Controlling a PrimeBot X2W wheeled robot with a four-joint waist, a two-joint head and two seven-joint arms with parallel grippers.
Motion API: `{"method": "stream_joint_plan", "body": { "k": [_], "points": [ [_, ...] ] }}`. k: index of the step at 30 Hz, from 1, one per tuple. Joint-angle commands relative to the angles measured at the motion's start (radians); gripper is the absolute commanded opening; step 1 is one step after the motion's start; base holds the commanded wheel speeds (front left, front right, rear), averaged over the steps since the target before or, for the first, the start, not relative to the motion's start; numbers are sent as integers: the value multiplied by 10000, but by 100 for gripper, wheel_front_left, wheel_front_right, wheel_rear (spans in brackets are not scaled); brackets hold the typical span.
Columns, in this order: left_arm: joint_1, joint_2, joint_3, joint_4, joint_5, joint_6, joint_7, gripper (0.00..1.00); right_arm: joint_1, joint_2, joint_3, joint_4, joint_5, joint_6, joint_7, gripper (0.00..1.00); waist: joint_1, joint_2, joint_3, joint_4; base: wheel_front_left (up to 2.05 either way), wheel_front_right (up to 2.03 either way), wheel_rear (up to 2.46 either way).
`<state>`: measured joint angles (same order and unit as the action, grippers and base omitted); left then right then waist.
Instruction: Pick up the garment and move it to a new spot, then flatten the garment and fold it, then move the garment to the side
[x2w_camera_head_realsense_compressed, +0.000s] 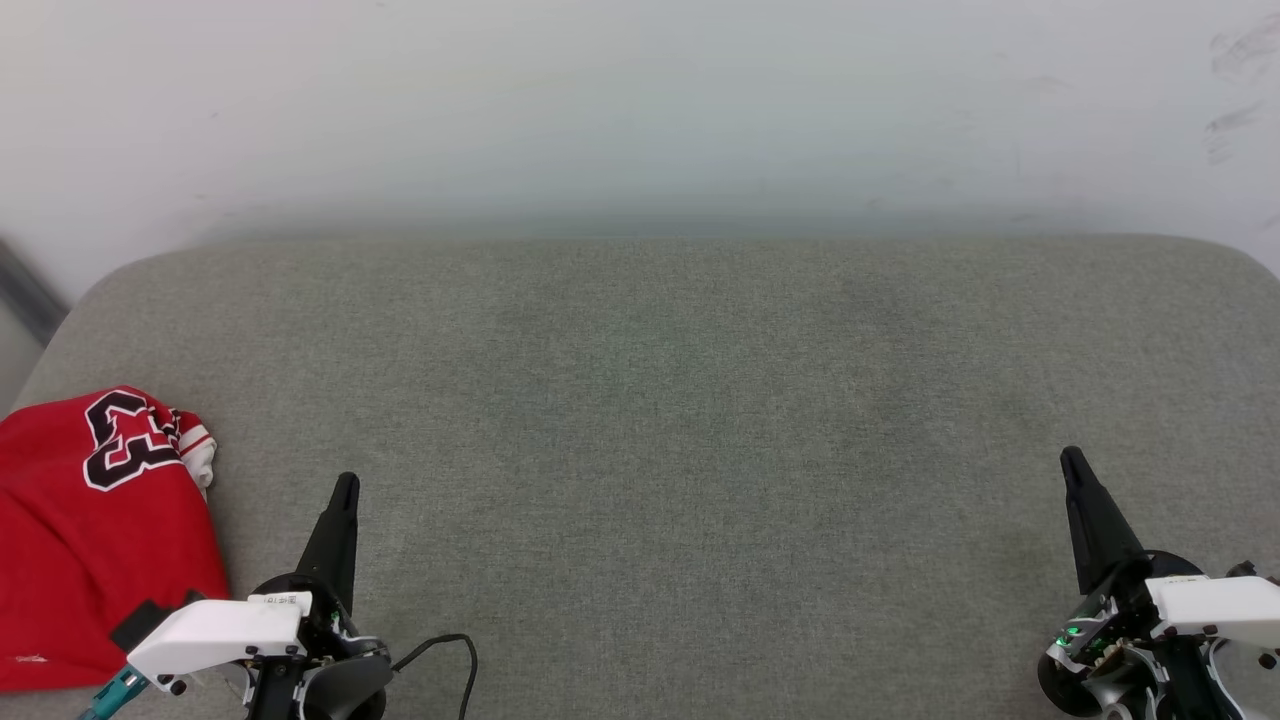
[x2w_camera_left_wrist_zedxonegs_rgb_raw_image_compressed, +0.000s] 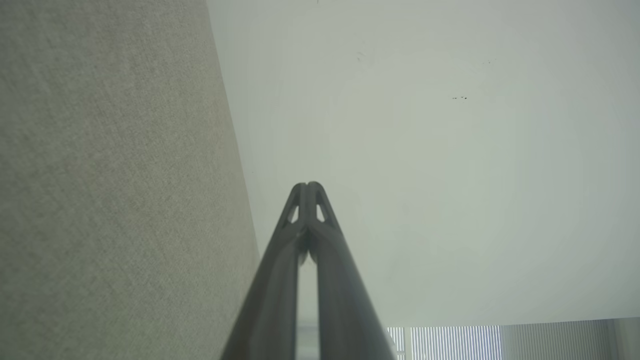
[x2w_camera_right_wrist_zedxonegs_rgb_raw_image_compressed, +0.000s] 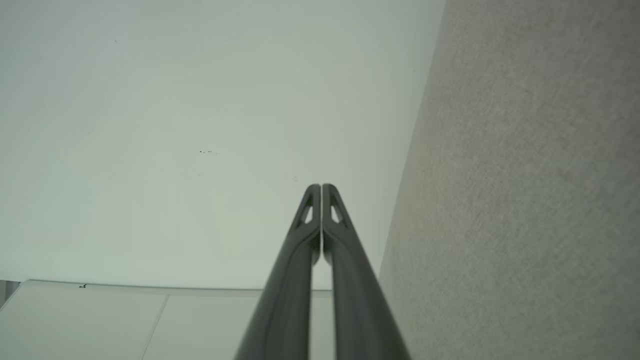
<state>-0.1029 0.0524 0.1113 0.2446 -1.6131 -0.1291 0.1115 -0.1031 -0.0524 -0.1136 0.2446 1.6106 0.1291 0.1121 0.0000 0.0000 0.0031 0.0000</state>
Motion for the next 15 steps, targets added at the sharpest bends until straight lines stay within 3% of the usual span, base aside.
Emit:
{"method": "stream_joint_plan", "body": {
  "k": [1,15],
  "points": [
    [-101,-5,34,6,54,-29,22,0,-101,26,-10,8,-18,30,29,0,0,0,0,0,0,0,0],
    [-102,-7,36,7,56,-29,25,0,-101,27,-10,8,-20,30,31,0,0,0,0,0,0,0,0]
  ]
}}
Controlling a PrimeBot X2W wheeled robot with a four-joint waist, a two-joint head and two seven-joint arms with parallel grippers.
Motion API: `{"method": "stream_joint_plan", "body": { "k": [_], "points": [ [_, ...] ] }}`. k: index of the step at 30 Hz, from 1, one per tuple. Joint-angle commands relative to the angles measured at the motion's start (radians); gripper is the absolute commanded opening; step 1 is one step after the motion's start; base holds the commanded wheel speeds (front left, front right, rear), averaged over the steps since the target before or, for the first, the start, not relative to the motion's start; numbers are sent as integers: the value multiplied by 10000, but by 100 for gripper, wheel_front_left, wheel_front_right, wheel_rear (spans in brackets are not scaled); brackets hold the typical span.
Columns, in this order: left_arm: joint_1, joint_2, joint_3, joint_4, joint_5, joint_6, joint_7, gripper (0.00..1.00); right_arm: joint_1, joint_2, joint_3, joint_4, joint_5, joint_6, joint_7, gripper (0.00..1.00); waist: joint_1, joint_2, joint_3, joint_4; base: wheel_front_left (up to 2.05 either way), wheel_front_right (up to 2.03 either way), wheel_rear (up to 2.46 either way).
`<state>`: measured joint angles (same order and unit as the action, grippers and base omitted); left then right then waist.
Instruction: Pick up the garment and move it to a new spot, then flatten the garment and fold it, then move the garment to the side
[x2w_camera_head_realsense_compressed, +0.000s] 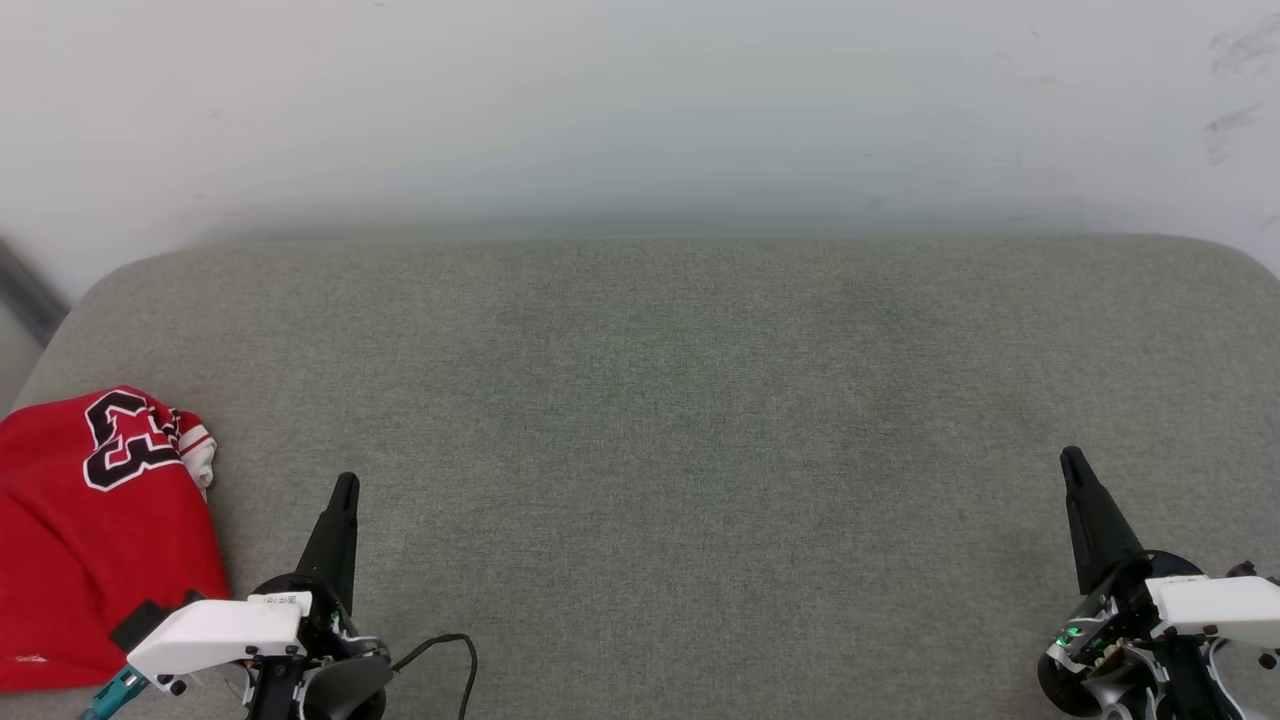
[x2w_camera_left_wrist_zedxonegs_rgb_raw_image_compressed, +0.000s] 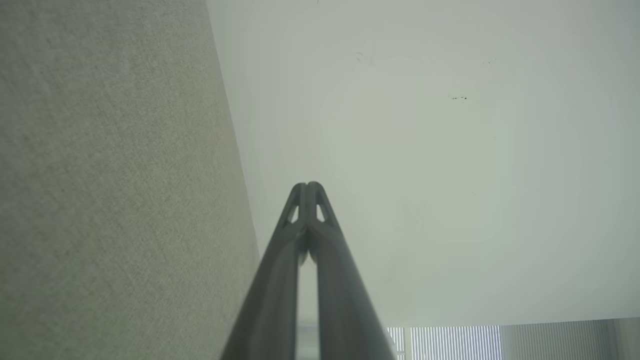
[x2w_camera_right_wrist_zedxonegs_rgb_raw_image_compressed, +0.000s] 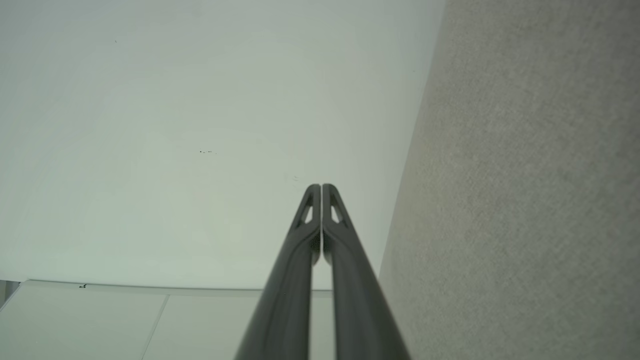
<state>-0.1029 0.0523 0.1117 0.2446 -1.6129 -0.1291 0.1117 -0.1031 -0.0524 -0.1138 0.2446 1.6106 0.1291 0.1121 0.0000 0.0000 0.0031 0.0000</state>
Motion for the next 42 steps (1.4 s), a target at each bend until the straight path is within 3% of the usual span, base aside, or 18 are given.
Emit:
{"method": "stream_joint_plan", "body": {
  "k": [1,16,17,31,42],
  "points": [
    [-102,-5,33,7,55,-29,23,0,-101,27,-9,8,-20,30,31,0,0,0,0,0,0,0,0],
    [-102,-6,34,7,50,-29,26,0,-101,28,-9,8,-21,30,32,0,0,0,0,0,0,0,0],
    [14,-4,-10,26,5,2,-4,100,16,2,3,21,-3,0,-4,100,0,0,0,0,0,0,0],
    [142,-28,-687,-332,310,0,-618,100,401,7,430,-417,-382,1,-606,100,0,0,4,28,0,0,0],
    [284,-24,-878,-896,1838,-4,-1102,100,497,-46,596,-812,-2483,4,-1102,100,0,0,-14,62,0,0,0]
  ]
}}
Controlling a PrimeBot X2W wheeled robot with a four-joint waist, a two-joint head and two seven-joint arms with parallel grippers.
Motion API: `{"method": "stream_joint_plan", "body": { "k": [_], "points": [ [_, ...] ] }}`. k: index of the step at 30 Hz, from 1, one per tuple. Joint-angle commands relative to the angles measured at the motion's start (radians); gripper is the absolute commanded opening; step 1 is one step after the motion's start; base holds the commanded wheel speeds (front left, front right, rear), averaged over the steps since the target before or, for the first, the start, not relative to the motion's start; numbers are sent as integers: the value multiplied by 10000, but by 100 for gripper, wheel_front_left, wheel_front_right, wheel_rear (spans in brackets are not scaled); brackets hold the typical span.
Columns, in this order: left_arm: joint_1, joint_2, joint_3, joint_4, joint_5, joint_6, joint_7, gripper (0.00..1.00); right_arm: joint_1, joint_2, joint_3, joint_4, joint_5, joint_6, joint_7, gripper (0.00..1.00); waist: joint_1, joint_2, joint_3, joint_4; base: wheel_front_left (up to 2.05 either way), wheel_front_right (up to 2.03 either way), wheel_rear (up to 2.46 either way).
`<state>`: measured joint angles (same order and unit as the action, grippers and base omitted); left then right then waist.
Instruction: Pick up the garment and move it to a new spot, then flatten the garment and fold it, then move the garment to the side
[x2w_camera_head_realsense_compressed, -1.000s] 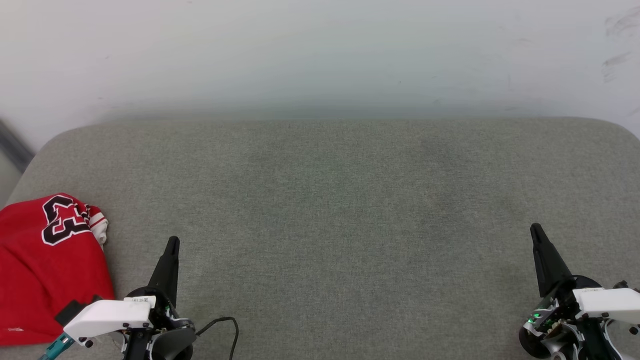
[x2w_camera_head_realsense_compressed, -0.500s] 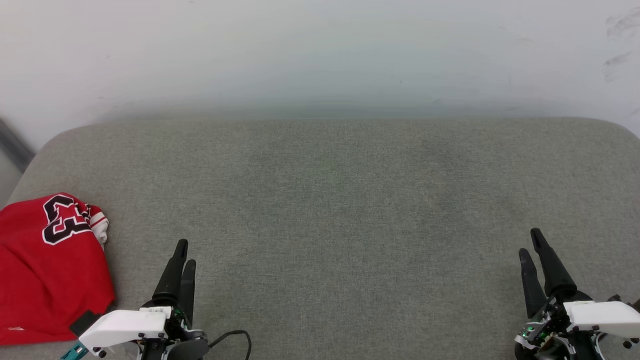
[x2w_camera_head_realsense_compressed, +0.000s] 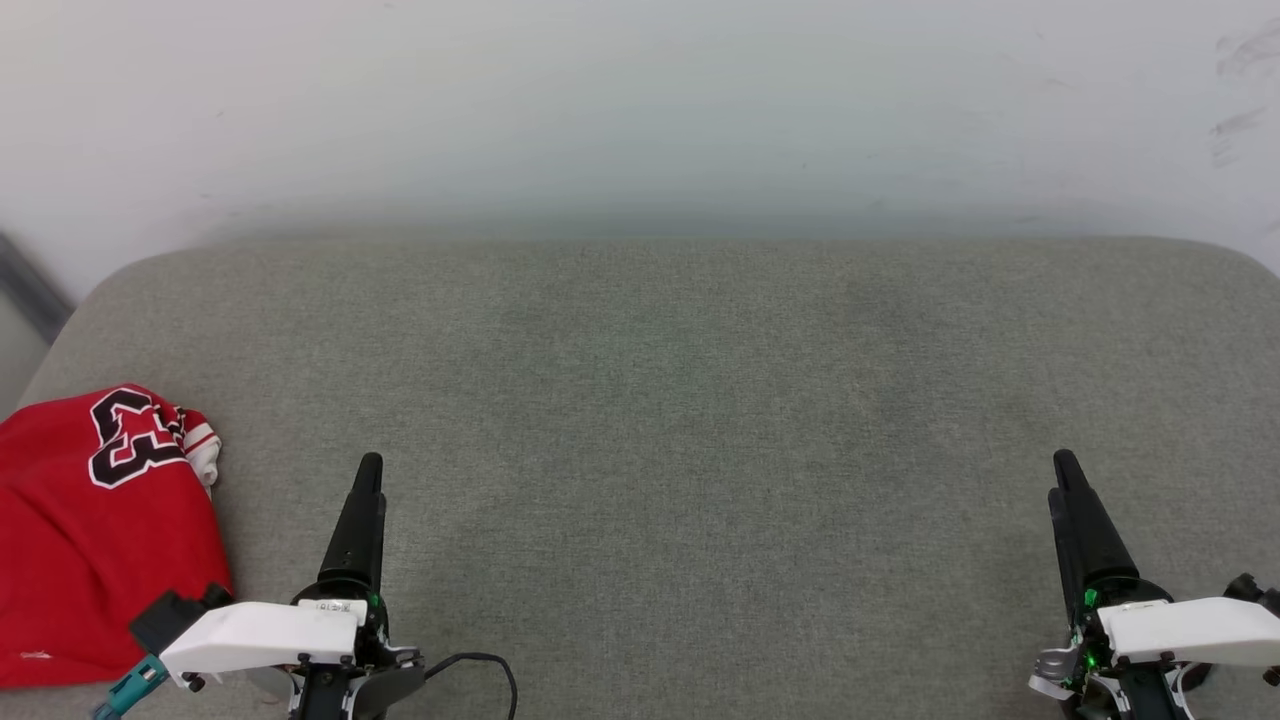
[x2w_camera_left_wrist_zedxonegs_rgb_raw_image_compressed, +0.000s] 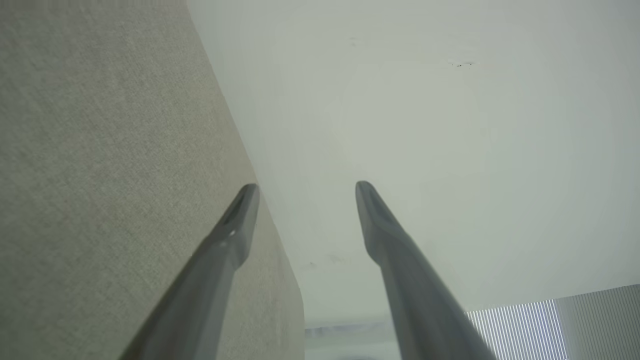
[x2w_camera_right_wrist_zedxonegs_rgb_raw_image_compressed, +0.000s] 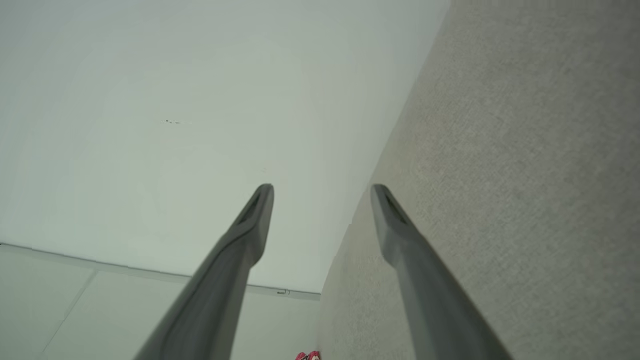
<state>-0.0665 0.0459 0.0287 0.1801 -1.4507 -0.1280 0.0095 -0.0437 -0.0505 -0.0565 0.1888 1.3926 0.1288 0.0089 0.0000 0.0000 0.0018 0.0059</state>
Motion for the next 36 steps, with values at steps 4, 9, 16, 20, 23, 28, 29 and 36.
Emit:
{"method": "stream_joint_plan", "body": {
  "k": [4,9,16,20,23,28,29,36],
  "points": [
    [-68,40,-169,-421,839,-17,-242,100,-44,-35,45,-449,-1260,9,-234,100,0,0,-7,20,0,0,0],
    [-61,41,-360,-558,1791,-18,-432,100,42,-15,96,-600,-2415,10,-424,100,0,0,-13,34,0,0,0],
    [-70,43,-517,-621,3372,-21,-689,100,129,-10,107,-729,-3903,12,-676,100,0,0,-24,56,0,0,0],
    [-104,60,-663,-575,4370,-22,-822,100,151,-10,82,-852,-4835,13,-821,100,0,0,-24,71,0,0,0],
    [-137,95,-758,-518,5007,-23,-923,100,177,-10,30,-963,-5547,14,-914,100,0,0,-26,80,0,0,0],
    [-178,192,-918,-460,6050,-22,-1078,100,235,-10,52,-1126,-6698,15,-1078,100,0,0,-29,93,0,0,0],
    [-184,202,-937,-466,6264,-22,-1116,100,247,-10,81,-1148,-6936,15,-1106,100,0,0,-30,97,0,0,0],
    [-180,268,-1021,-514,7625,-24,-1322,100,316,-10,177,-1242,-8169,16,-1264,100,0,0,-35,111,0,0,0]
  ]
}}
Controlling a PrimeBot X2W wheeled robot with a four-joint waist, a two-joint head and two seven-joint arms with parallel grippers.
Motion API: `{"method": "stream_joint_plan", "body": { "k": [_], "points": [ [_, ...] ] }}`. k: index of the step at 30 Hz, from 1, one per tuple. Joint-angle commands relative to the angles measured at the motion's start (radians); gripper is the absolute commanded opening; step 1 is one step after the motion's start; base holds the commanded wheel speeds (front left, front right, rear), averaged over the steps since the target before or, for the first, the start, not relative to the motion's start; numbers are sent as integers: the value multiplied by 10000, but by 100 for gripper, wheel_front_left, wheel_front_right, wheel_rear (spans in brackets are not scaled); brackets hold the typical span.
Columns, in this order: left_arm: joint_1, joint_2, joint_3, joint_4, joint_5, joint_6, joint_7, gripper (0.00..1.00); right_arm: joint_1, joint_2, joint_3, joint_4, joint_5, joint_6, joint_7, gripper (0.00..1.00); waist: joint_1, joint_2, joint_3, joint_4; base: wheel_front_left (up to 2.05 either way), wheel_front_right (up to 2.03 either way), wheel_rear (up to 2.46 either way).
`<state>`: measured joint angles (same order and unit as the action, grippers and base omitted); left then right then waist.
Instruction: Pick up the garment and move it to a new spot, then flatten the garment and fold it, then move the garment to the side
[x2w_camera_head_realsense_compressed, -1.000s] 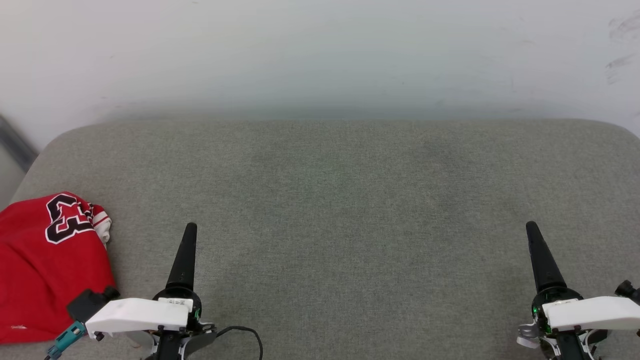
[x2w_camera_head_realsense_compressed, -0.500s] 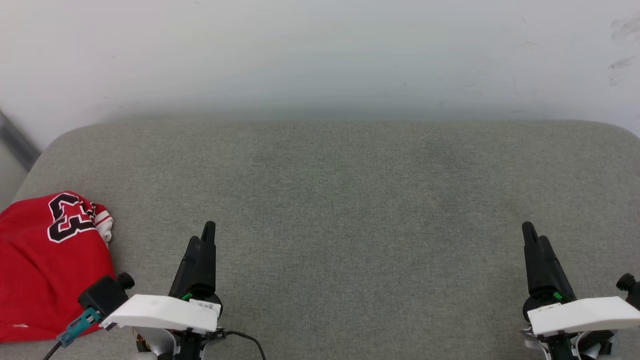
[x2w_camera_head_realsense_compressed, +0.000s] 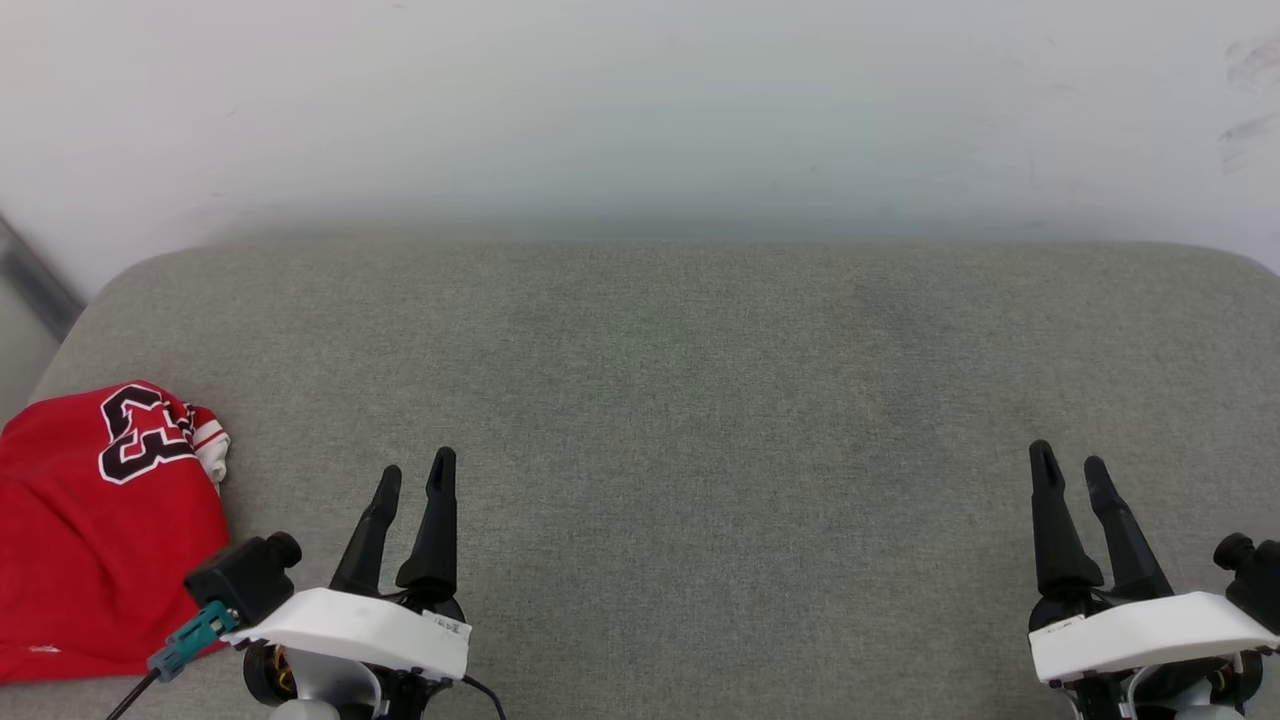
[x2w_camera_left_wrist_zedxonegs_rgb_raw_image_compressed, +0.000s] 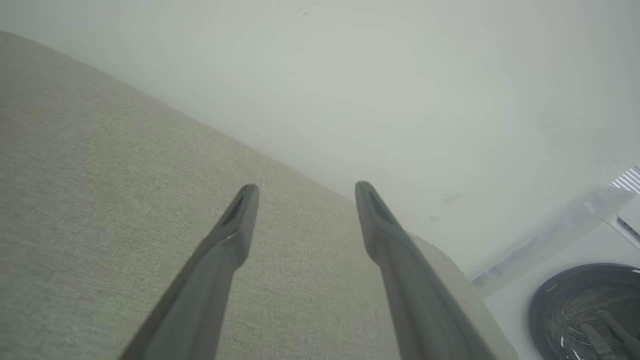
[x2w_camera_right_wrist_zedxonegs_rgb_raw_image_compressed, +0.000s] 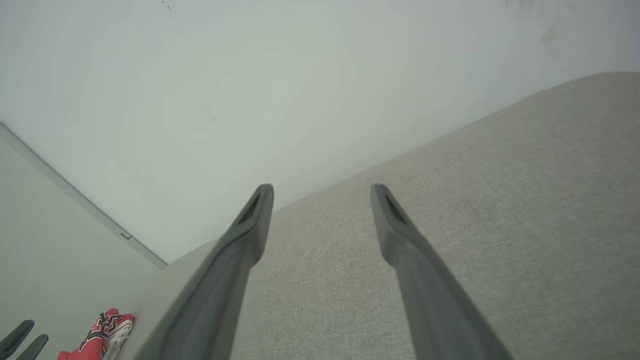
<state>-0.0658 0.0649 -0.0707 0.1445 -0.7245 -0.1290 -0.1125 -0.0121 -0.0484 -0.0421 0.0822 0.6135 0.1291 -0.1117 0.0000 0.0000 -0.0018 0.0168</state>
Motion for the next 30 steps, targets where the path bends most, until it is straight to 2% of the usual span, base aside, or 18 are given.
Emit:
{"method": "stream_joint_plan", "body": {
  "k": [1,9,30],
  "points": [
    [-196,84,-22,-172,571,-14,-128,100,3,-31,42,-192,-528,13,-68,100,0,0,2,6,0,0,0],
    [-266,140,-101,-110,1961,32,-351,100,22,-32,-1,-256,-1759,15,-96,100,0,0,15,46,0,0,0],
    [-395,371,-399,266,4234,293,-837,100,225,-32,-54,-479,-3938,18,24,100,0,0,-19,103,0,0,0]
  ]
}}
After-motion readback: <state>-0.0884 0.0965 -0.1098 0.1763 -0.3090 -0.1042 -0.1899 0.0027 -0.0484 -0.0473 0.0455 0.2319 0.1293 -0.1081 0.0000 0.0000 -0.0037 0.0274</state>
